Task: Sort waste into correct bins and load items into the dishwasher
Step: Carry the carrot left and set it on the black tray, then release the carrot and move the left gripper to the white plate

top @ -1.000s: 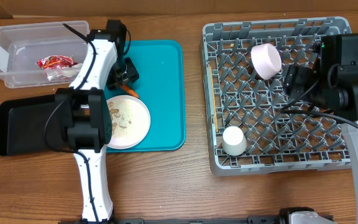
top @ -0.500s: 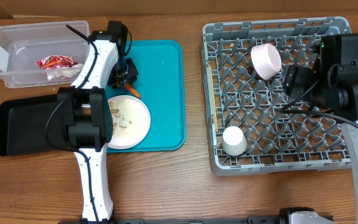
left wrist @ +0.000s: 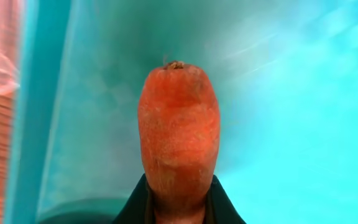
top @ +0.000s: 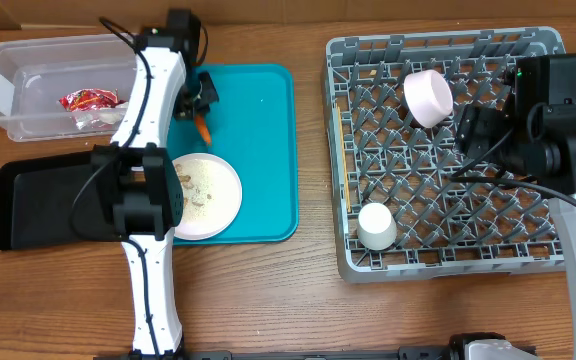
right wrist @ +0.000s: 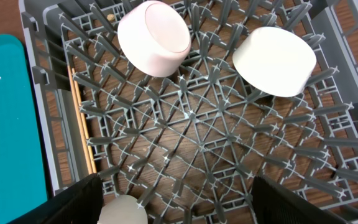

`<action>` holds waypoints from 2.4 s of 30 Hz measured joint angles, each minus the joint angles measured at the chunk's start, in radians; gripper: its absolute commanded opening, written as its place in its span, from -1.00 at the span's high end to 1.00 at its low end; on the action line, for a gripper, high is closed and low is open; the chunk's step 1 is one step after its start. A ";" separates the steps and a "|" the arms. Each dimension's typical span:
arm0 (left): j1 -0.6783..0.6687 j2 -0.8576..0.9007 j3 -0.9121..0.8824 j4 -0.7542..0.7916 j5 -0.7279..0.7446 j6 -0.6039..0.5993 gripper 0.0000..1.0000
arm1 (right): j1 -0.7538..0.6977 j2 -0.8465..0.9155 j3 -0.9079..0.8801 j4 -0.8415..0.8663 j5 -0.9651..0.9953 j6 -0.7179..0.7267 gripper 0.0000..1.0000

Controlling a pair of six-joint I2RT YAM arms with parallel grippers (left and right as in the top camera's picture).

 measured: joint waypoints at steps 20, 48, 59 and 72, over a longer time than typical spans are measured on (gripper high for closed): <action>0.048 0.000 0.233 -0.386 -0.078 -0.007 0.92 | 0.000 0.000 0.000 -0.004 0.000 0.000 -0.58; 0.274 -0.651 -0.506 -0.200 -0.190 -0.013 0.92 | 0.000 0.000 0.000 -0.012 0.000 0.000 -0.59; 0.481 -0.633 -0.785 0.194 -0.141 -0.061 0.92 | 0.000 0.000 0.000 -0.011 0.000 0.000 -0.58; 0.537 -0.474 -0.890 0.455 -0.088 -0.085 0.59 | 0.000 0.000 0.000 -0.011 0.000 0.000 -0.58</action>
